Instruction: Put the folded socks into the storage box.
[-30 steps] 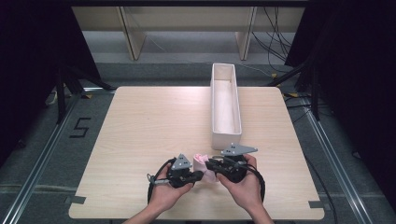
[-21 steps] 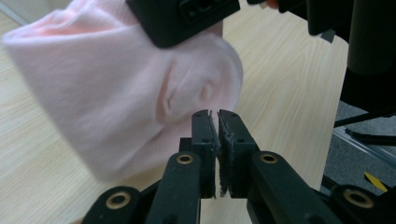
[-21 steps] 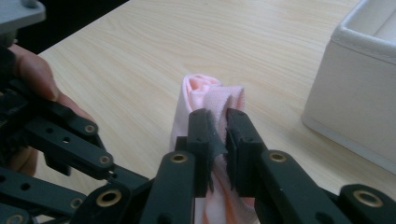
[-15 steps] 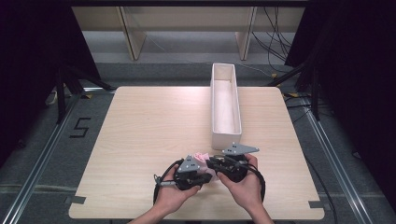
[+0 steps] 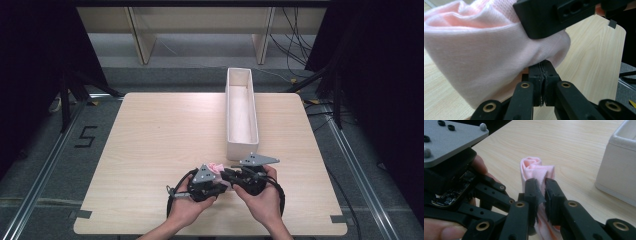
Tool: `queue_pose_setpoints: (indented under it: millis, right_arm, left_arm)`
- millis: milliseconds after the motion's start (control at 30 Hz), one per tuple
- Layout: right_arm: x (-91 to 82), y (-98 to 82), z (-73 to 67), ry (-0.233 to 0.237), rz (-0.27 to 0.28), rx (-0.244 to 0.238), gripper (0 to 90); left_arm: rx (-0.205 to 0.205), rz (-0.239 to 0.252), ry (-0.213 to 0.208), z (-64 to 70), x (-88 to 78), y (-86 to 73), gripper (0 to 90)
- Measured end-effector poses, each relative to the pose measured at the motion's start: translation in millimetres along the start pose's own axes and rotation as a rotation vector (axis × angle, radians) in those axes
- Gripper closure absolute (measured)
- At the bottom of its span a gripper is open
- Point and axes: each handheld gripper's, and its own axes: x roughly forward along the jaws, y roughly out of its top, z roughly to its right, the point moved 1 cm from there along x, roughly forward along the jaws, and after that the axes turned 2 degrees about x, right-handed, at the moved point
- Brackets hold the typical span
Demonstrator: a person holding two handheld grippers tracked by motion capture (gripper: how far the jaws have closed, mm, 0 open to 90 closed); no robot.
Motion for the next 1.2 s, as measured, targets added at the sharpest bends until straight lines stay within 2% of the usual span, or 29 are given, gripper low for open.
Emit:
queue_pose_setpoints:
  millis: [33,200,233,300,333,400,433,467,500,533,567,667,733,767,867,967,1067,1133,1200]
  right_arm:
    - [0.6,0.8,1.5,0.003,0.009,-0.024,81.1]
    - [0.0,1.7,1.2,0.005,0.004,-0.015,81.1]
    - [-1.3,2.1,1.9,-0.016,0.006,-0.027,81.1]
    - [-0.8,2.0,2.1,-0.014,0.011,-0.015,81.1]
    - [-0.7,2.7,3.9,-0.018,0.012,-0.04,81.1]
    - [-3.6,3.6,3.3,-0.03,0.011,0.008,81.1]
    - [-3.6,3.6,3.3,-0.03,0.011,0.008,81.1]
    - [-2.9,4.8,7.1,-0.03,0.019,-0.027,81.1]
    - [-4.1,5.6,8.6,-0.039,0.025,-0.035,81.1]
    - [-5.2,6.4,9.5,-0.037,0.027,-0.023,81.1]
    - [-6.2,7.1,11.3,-0.054,0.03,-0.042,81.1]
    - [-7.1,7.8,13.2,-0.05,0.038,-0.031,81.1]
    - [-9.6,8.7,13.6,-0.057,0.04,0.005,81.1]
    - [-9.4,9.6,17.3,-0.059,0.044,-0.023,81.0]
    - [-11.1,10.0,19.1,-0.071,0.043,-0.02,81.1]
    - [-13.3,12.5,25.0,-0.089,0.043,-0.043,81.1]
    - [-14.5,14.6,27.3,-0.091,0.05,-0.048,81.0]
    - [-16.1,16.9,27.8,-0.093,0.054,-0.033,81.0]
    - [-18.6,21.3,33.1,-0.089,0.048,-0.048,81.0]
  left_arm:
    - [-0.003,0.006,0.007,-0.2,0.5,-0.1,86.9]
    - [-0.003,0.007,0.004,-0.1,1.0,-0.2,86.4]
    - [0.002,-0.001,0.001,0.0,0.5,-0.3,85.9]
    - [0.004,-0.003,0.002,0.7,-0.3,-0.3,84.8]
    - [0.009,-0.002,0.001,1.0,-0.8,-0.6,84.8]
    - [0.023,0.007,0.01,1.7,-2.3,-1.4,83.1]
    - [-0.016,-0.018,0.005,4.0,-5.4,-2.6,82.1]
    - [0.003,-0.011,0.016,3.1,-6.3,-2.4,82.1]
    - [0.015,-0.005,0.019,2.9,-7.4,-2.5,80.6]
    - [0.022,-0.01,0.001,2.5,-10.8,-3.2,78.1]
    - [0.056,-0.003,0.017,1.5,-12.2,-3.3,77.8]
    - [0.057,0.002,-0.003,2.4,-15.5,-4.4,76.6]
    - [0.062,0.002,-0.005,2.9,-21.9,-6.4,76.0]
    - [0.066,0.011,0.007,3.0,-23.6,-7.6,75.7]
    - [0.061,0.015,0.001,1.9,-26.8,-8.8,75.3]
    - [0.06,0.014,0.011,-0.8,-32.9,-11.0,75.0]
    - [0.057,0.015,0.013,-2.2,-35.2,-11.6,74.7]
    - [0.055,0.017,0.014,-3.5,-37.1,-12.4,74.4]
    - [0.051,0.018,0.028,-4.7,-39.0,-13.8,74.1]
